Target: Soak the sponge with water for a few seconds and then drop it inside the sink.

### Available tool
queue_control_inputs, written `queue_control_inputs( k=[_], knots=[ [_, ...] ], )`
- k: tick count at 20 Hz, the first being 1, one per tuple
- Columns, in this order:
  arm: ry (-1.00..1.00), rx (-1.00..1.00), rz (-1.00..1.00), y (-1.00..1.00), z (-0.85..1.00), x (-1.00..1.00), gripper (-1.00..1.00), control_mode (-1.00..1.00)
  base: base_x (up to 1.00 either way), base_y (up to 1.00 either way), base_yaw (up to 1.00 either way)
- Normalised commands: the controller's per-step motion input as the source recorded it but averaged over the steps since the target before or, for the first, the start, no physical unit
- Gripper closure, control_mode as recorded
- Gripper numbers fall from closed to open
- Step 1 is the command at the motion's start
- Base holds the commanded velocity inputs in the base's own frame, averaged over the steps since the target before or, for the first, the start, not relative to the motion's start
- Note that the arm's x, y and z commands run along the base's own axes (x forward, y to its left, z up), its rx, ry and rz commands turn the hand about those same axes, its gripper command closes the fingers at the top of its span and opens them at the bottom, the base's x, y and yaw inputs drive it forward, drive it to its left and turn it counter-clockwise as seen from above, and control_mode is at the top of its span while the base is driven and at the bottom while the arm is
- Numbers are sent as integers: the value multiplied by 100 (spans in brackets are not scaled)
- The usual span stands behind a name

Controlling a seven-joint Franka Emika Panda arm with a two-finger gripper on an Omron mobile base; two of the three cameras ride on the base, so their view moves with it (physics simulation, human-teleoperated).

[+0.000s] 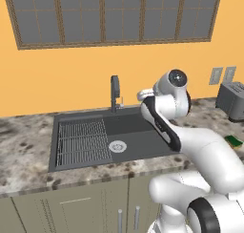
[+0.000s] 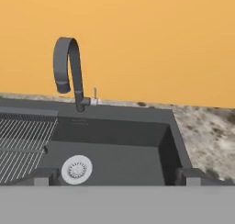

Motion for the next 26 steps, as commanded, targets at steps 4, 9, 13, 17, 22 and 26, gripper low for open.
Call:
queue_control_inputs(
  k=[4,9,13,17,22,26],
  knots=[
    [-23,-6,0,0,-3,2,-100,-100,0,0,0],
    [-12,0,2,-9,16,0,-100,-100,0,0,0],
    [-3,0,4,-3,26,0,-100,-100,0,0,0],
    [0,1,10,0,28,0,-100,-100,0,0,0],
    [8,7,15,0,3,0,-100,-100,0,0,0],
    [15,11,15,0,0,-1,-100,-100,0,0,0]
  ],
)
